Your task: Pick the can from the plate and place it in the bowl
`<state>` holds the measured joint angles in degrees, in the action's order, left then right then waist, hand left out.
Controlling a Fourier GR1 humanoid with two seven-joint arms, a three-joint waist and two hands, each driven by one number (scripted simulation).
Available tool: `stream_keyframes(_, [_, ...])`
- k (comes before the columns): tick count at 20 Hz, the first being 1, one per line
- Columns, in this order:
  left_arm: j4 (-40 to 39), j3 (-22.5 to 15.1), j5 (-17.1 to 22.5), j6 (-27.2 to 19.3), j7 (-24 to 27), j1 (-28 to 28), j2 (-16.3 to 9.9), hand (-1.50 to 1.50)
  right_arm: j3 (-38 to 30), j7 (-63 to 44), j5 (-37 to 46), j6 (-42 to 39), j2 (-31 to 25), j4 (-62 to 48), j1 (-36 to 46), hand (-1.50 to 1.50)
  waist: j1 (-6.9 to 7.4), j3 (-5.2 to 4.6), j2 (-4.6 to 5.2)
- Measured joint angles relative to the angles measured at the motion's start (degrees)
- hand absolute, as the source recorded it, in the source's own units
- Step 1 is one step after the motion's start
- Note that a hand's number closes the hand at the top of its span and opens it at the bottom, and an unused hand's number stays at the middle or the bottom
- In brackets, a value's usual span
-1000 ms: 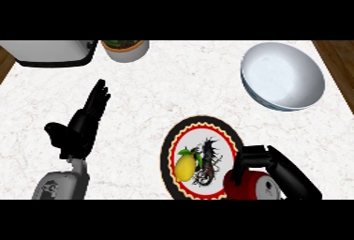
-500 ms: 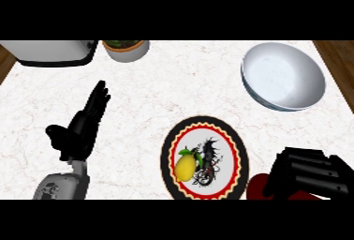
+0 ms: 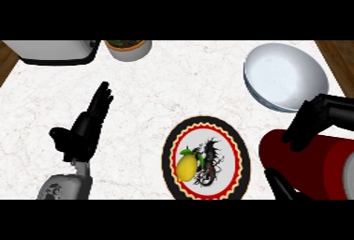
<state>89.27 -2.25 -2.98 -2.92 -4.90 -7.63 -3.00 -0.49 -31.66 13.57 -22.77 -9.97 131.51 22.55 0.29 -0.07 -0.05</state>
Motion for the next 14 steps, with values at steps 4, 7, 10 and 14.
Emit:
stream_keyframes(4, [0.29,-0.34,-0.39,-0.19,-0.41,0.35,0.37,0.00,-3.75,-2.50,-1.23,-0.10,-2.39,-6.43,7.27,1.50,0.01,0.02,0.02])
stream_keyframes(7, [-0.68,-0.18,-0.66,-0.25,-0.13,-0.36,0.40,0.00,-4.00,-1.88,1.13,0.33,-3.86,-12.56,11.57,1.50,0.08,0.03,0.09])
stream_keyframes(10, [-1.66,0.10,-0.61,-0.12,0.13,-1.27,0.38,0.00,-4.64,2.61,5.53,0.84,-6.63,-18.84,12.91,1.50,0.24,0.03,0.22])
stream_keyframes(14, [-1.48,-0.01,-0.51,0.31,0.15,-1.19,0.28,0.00,-4.18,10.41,12.60,2.52,-10.71,-28.04,14.10,1.50,0.58,0.06,0.35])
